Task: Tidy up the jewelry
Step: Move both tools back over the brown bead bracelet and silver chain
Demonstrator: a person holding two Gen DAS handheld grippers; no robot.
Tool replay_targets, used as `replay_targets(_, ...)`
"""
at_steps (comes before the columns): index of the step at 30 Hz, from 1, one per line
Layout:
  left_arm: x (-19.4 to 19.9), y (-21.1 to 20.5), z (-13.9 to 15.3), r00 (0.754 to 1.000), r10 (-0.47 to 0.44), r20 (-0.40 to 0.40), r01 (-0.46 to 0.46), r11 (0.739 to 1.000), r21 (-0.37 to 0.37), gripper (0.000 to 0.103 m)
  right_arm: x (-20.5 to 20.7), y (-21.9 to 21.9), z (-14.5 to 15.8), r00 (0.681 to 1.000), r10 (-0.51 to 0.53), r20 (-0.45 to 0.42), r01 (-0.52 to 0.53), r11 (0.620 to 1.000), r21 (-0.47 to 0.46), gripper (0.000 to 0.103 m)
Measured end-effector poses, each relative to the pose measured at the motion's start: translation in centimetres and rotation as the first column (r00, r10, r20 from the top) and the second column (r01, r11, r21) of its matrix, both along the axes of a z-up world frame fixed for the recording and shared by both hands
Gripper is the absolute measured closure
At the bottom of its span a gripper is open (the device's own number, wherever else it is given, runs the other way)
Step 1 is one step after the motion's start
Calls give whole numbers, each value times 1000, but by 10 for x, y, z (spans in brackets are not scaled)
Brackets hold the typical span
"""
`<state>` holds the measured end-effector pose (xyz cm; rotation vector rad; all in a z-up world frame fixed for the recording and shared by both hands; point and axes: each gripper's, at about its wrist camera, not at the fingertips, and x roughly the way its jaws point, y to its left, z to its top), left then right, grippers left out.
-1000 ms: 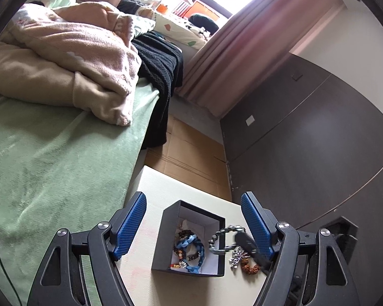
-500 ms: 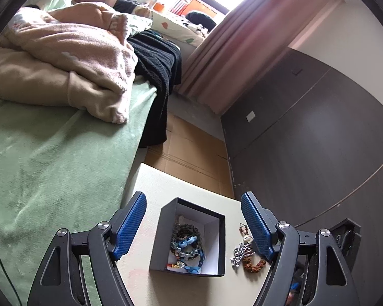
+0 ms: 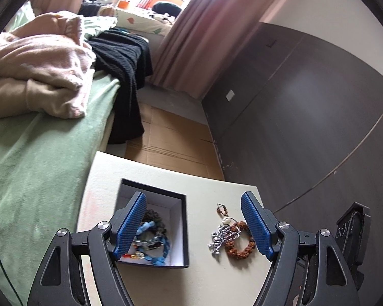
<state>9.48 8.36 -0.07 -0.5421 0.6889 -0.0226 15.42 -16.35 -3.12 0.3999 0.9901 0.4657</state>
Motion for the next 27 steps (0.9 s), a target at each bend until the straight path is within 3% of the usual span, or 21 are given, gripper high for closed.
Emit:
replay_targets(5, 16, -36, -7, 998, -53, -28, 54, 998, 27, 28, 4, -29, -9, 997, -52, -55, 53, 999, 8, 36)
replay_targets(10, 40, -69, -18, 986, -125, -108, 131, 990, 53, 51, 14, -52, -14, 991, -99, -92, 99, 995, -3, 36)
replay_targets(15, 67, -94, -30, 966, -153, -210, 173, 981, 83, 54, 18, -72, -16, 985, -115, -130, 114, 993, -11, 36)
replay_targets(27, 106, -143, -82, 913, -126, -389, 200, 967, 156, 78, 32, -111, -28, 971, -146, -191, 147, 989, -8, 36)
